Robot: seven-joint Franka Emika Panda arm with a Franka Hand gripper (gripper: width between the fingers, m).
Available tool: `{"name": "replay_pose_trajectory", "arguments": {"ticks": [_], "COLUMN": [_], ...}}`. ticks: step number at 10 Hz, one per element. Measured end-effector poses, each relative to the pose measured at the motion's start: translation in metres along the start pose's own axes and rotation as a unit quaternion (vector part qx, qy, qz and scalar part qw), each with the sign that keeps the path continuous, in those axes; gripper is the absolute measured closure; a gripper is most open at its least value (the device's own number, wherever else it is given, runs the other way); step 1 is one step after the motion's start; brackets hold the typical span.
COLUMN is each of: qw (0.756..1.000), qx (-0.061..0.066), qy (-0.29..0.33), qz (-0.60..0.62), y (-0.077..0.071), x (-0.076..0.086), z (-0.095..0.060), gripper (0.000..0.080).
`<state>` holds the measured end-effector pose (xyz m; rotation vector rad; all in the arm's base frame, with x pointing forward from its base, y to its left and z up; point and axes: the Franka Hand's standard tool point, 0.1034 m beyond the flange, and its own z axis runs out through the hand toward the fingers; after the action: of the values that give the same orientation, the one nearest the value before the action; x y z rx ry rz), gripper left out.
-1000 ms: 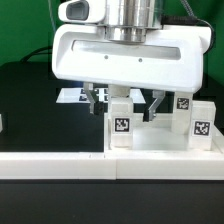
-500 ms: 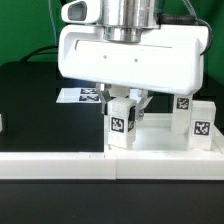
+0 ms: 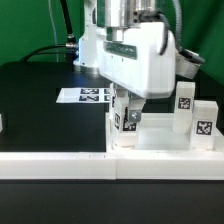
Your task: Assemble square table
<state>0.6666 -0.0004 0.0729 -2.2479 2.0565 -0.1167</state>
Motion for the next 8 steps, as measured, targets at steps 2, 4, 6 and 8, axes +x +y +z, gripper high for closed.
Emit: {"name": "replay_pose_trajectory", "arguments": {"ticks": [2,4,6,8], "qw": [0.993,0.985,0.991,0.999], "qx": [0.015,0.015,0.014,0.016], "qy": [-0.021,-0.028,-0.025,-0.014], "qz": [0.119,0.17,0.128,-0.028], "y": [-0.0007,-0.0013,-0.0009,-0.0022], "x": [0.0011,0.0021,0.0017,-0.0041], "z": [0.0008,0.0004,0.0009,0.0009], "gripper": [0.0512,0.0512,0.043,0.0295]}}
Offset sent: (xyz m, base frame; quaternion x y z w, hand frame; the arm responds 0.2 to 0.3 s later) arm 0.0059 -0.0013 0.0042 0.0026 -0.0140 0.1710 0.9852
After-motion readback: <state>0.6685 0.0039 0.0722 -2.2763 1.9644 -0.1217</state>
